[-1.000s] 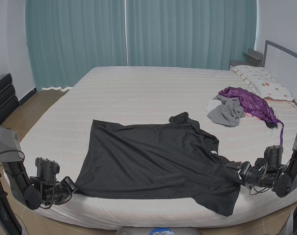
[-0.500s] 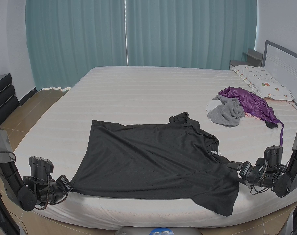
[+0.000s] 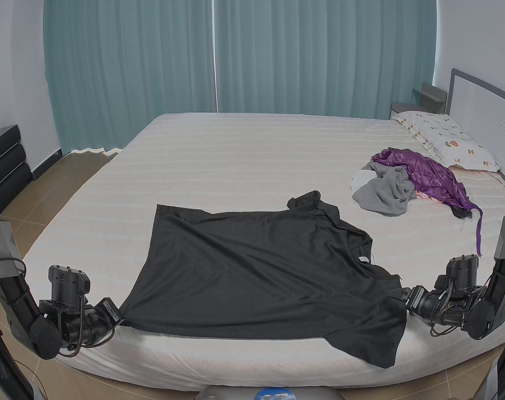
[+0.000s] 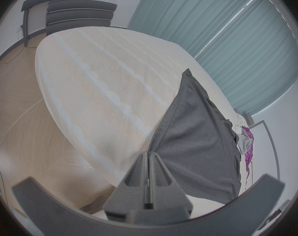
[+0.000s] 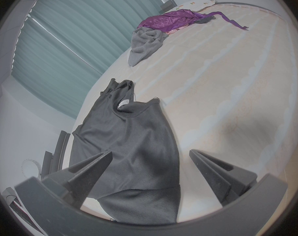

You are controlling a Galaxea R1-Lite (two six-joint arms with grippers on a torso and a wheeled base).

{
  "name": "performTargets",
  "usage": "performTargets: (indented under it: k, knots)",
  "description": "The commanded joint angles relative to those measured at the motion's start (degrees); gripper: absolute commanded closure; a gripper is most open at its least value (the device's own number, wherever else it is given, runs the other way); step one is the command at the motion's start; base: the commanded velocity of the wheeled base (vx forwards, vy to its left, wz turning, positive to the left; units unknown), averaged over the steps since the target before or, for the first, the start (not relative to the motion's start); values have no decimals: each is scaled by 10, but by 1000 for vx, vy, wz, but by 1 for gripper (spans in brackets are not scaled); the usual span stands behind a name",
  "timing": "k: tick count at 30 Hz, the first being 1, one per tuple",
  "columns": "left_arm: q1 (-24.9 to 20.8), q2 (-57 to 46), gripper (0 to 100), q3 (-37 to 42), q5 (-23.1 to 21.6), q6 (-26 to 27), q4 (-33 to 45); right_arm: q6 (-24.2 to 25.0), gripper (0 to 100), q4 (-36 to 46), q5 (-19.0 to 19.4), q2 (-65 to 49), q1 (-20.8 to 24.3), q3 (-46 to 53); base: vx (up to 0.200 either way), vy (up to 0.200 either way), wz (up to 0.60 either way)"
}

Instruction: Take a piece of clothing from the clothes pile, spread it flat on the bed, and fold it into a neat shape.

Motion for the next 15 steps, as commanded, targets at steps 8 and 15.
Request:
performTargets:
  k: [8, 15]
  knots:
    - [-1, 3, 100, 0, -2, -1, -2, -1, 100, -17, 3, 37, 16, 3, 0, 0, 0]
    - [0, 2, 100, -3, -3, -2, -2, 4, 100, -35, 4, 39, 17, -7, 0, 0, 0]
